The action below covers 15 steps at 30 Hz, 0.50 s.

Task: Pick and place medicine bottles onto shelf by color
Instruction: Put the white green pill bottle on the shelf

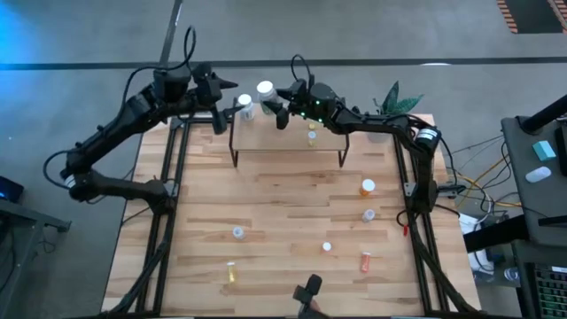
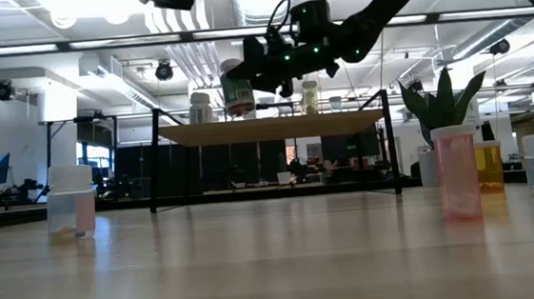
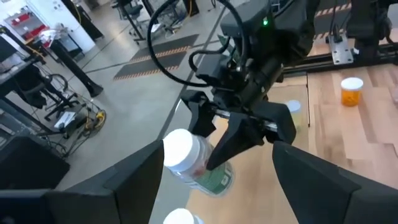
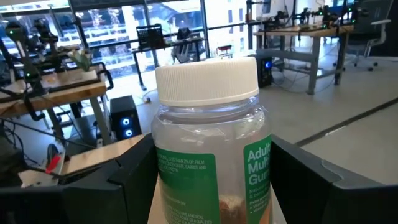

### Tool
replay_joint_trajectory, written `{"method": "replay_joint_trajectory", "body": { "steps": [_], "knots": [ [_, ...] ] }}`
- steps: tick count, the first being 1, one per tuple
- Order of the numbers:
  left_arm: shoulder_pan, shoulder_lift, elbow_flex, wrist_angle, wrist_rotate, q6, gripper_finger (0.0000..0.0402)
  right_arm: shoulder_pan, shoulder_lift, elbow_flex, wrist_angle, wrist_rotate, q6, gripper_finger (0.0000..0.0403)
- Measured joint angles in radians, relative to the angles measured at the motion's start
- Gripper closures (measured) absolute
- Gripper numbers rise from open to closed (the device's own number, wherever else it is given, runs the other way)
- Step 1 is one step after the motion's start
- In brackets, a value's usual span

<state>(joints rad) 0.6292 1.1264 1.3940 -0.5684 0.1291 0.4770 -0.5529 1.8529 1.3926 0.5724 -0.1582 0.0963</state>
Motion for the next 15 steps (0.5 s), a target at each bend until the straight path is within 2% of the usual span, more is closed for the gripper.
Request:
{"method": "replay_joint_trajectory", "body": {
  "steps": [15],
  "knots": [
    [0.003, 0.063, -0.089, 0.104, -0.001, -0.018, 0.0121, -0.003, -0.003, 0.007, -0.014, -0.015, -0.003, 0.0156]
  ]
}}
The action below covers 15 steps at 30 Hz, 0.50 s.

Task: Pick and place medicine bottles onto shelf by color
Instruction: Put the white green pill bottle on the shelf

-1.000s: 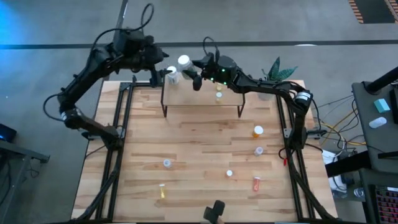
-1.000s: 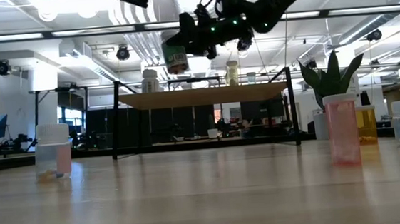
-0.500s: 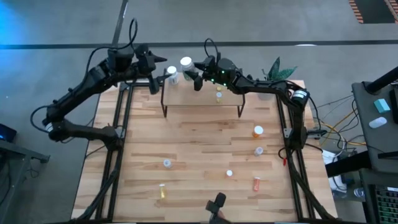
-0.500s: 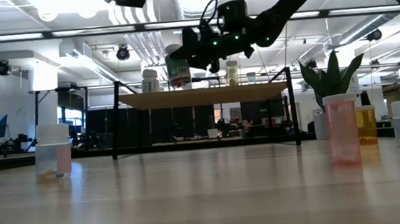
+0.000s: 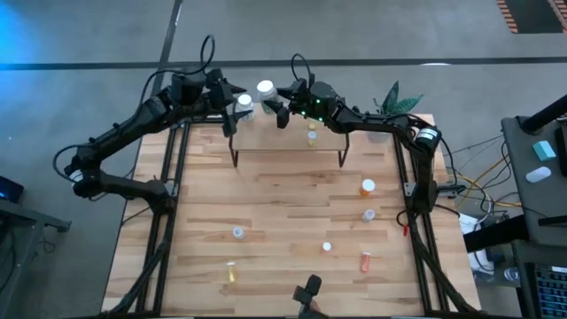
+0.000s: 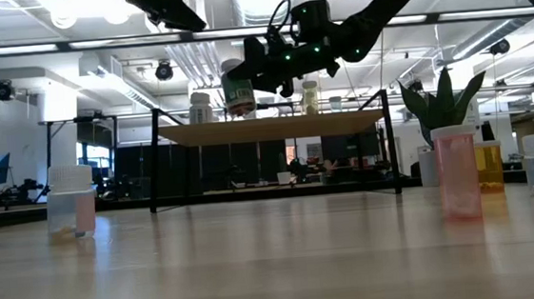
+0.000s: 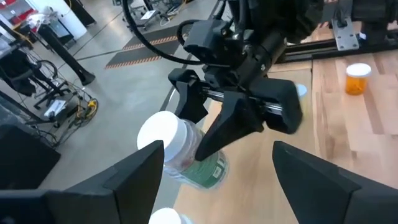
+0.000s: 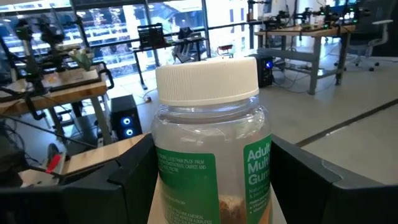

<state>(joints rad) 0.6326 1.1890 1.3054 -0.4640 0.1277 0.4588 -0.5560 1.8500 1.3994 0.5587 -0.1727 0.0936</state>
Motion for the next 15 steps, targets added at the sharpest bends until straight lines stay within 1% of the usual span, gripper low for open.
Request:
{"method": "replay_joint_trajectory", "body": {
  "steps": [3, 7, 9, 12, 15],
  "knots": [
    [0.015, 0.040, -0.003, 0.074, -0.003, -0.069, 0.0120, 0.000, -0.009, 0.000, 0.006, -0.021, 0.000, 0.0156],
    [0.050, 0.079, -0.008, 0.243, -0.058, -0.317, 0.0120, 0.001, -0.023, 0.000, 0.008, -0.029, -0.004, 0.0156],
    [0.052, 0.094, -0.028, 0.327, -0.075, -0.389, 0.0120, 0.001, -0.027, 0.000, 0.007, -0.029, -0.006, 0.0156],
    [0.035, 0.105, -0.077, 0.445, -0.142, -0.451, 0.0120, 0.001, -0.029, 0.000, 0.008, -0.029, -0.014, 0.0156],
    [0.011, 0.117, -0.105, 0.483, -0.245, -0.489, 0.0120, 0.001, -0.029, 0.000, 0.008, -0.013, -0.023, 0.0156]
  ]
}}
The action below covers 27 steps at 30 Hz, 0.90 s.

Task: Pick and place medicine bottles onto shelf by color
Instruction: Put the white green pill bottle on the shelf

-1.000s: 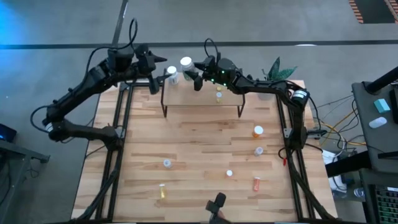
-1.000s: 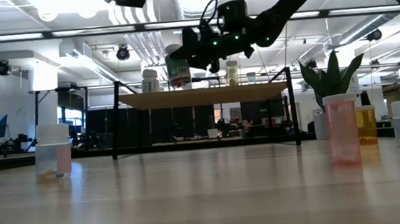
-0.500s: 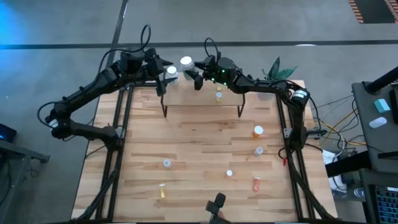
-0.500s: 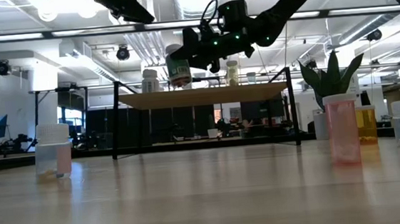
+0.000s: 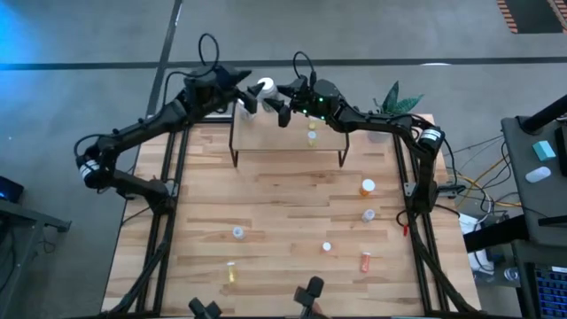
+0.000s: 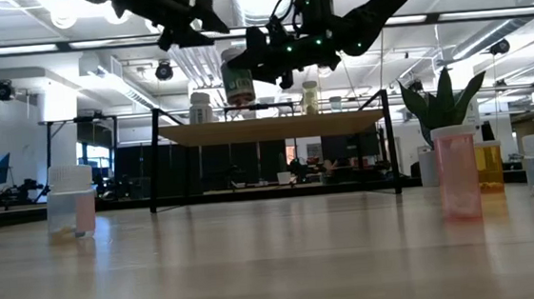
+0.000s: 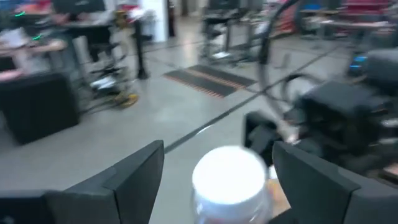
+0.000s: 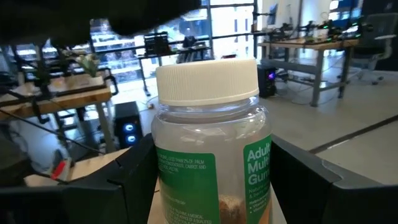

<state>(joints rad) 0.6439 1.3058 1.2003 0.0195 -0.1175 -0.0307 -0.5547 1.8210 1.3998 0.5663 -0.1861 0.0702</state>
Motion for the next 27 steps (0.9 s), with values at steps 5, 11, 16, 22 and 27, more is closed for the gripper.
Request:
{"method": "replay_joint_trajectory", "body": {
  "steps": [5, 11, 16, 22, 27],
  "knots": [
    [-0.036, 0.012, -0.042, 0.071, -0.098, -0.063, 0.0120, 0.000, 0.000, 0.000, 0.010, 0.041, -0.019, 0.0156],
    [-0.082, 0.073, -0.040, 0.143, -0.146, -0.070, 0.0120, 0.001, 0.000, 0.000, 0.019, 0.058, -0.027, 0.0156],
    [-0.096, 0.130, -0.036, 0.170, -0.228, -0.070, 0.0120, 0.003, 0.000, 0.000, 0.017, 0.058, -0.026, 0.0156],
    [-0.096, 0.145, -0.037, 0.216, -0.232, -0.094, 0.0121, 0.004, 0.000, -0.001, 0.015, 0.057, -0.018, 0.0156],
    [-0.097, 0.144, -0.039, 0.208, -0.223, -0.087, 0.0147, 0.004, 0.000, -0.001, 0.014, 0.046, -0.027, 0.0156]
  ]
}}
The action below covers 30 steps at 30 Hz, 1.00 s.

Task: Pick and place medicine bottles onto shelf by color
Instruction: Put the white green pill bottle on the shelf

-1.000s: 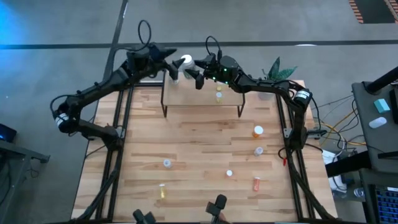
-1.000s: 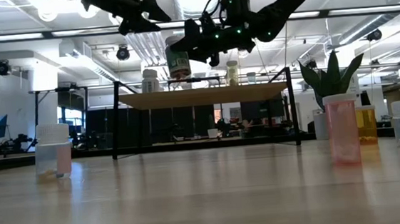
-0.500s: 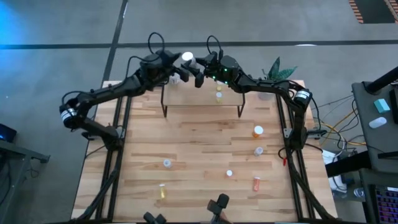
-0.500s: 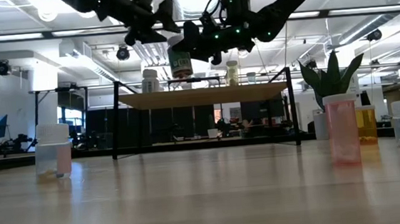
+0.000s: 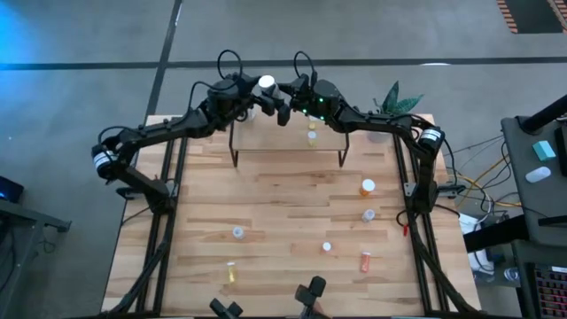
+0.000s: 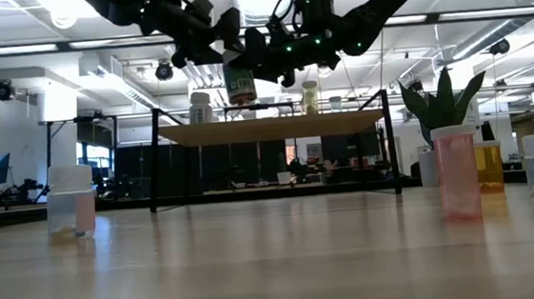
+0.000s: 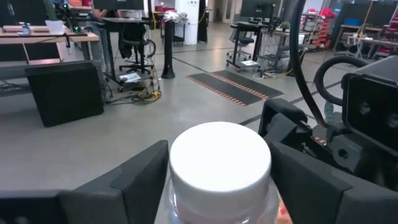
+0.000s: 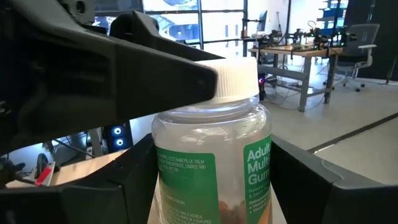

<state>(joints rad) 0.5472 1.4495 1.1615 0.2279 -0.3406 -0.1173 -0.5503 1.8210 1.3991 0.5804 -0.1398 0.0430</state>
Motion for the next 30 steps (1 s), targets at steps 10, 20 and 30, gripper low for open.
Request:
{"method": "replay_joint_trajectory", "body": {
  "steps": [10, 20, 30],
  "knots": [
    [0.001, -0.001, -0.004, -0.014, 0.024, 0.000, 0.0192, -0.001, -0.002, 0.000, -0.038, -0.021, -0.012, 0.0156],
    [0.000, -0.014, -0.004, -0.060, 0.042, 0.027, 0.0188, -0.002, -0.010, 0.000, -0.090, -0.067, -0.054, 0.0140],
    [0.000, -0.018, -0.004, -0.051, 0.070, 0.031, 0.0186, -0.002, -0.054, 0.006, -0.221, -0.082, -0.050, 0.0050]
  ]
}}
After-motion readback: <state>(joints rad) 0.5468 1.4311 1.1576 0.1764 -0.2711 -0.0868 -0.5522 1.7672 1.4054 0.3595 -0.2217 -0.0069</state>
